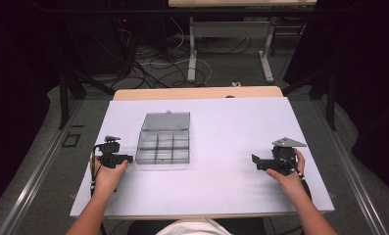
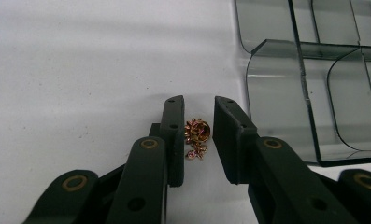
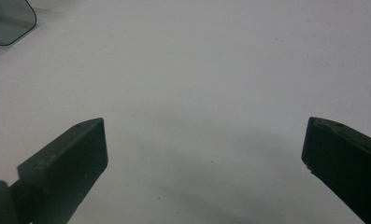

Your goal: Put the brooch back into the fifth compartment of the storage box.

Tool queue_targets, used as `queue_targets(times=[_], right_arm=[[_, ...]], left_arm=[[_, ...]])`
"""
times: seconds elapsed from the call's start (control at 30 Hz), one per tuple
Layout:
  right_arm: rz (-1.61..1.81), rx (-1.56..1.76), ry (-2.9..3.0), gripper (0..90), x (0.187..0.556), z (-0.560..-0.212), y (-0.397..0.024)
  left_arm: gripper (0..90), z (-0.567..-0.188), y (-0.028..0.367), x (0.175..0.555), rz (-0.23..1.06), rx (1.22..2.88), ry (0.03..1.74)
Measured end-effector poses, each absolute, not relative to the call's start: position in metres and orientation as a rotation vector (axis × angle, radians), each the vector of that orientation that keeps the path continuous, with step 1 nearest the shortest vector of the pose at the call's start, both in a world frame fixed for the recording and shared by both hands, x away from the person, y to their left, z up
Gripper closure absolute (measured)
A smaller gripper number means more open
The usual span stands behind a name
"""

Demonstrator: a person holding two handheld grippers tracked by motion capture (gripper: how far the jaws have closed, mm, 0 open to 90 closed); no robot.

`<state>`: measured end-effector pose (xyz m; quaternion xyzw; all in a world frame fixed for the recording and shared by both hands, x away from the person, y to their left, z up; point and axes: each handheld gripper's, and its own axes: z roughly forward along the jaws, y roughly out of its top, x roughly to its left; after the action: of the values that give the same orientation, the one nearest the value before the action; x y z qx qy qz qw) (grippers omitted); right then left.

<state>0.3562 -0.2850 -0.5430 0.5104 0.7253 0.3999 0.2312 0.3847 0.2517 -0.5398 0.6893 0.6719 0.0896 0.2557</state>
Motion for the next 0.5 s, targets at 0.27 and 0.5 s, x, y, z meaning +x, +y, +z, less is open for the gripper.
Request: queue_targets(times=[0.27, 0.5], right_arm=[[1.101, 1.403, 2.001, 0.2, 0.3566, -0.5437, -0.2849], [1.106, 1.406, 1.999, 0.5, 0.3567, -0.5438, -0.2853]], left_arm=[[77.8, -0.5397, 0.253, 0.3844, 0.244, 1.874, 1.822], [78.0, -0.5398, 0.2542, 0.3844, 0.236, 1.867, 1.817]])
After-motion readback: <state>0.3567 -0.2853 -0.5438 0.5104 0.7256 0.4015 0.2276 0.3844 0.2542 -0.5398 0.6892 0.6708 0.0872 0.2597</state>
